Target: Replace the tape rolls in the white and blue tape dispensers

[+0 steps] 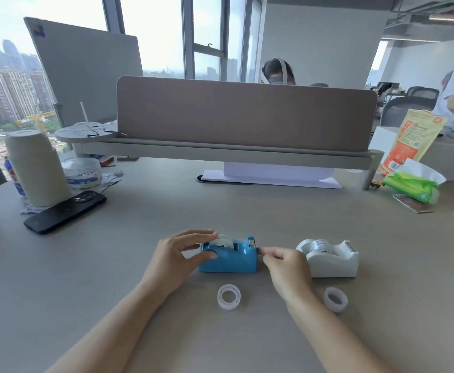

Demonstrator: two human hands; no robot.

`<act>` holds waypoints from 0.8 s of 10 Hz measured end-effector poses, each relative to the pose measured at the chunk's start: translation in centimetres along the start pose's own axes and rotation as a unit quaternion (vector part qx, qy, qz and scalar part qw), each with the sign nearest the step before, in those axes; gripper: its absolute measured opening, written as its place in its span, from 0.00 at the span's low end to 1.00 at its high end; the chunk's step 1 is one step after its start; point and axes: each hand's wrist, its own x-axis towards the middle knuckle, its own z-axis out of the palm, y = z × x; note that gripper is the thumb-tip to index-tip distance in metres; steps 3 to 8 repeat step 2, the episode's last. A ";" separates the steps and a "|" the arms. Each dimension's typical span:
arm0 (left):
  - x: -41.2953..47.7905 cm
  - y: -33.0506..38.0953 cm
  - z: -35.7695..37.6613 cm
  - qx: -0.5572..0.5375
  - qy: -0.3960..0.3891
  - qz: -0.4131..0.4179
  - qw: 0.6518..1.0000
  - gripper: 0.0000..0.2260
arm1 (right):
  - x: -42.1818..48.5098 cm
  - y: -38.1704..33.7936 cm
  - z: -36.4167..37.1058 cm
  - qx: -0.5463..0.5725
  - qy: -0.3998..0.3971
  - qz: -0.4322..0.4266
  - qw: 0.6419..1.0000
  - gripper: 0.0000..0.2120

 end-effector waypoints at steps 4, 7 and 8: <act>-0.1 0.2 -0.3 0.014 0.051 -0.019 0.998 0.15 | -1.4 -5.0 -5.1 0.184 0.034 -0.101 0.977 0.16; -0.1 0.2 -0.3 0.014 0.051 -0.019 0.998 0.15 | -1.4 -5.0 -5.1 0.184 0.034 -0.101 0.977 0.16; -0.1 0.2 -0.3 0.014 0.051 -0.019 0.998 0.15 | -1.4 -5.0 -5.1 0.184 0.034 -0.101 0.977 0.16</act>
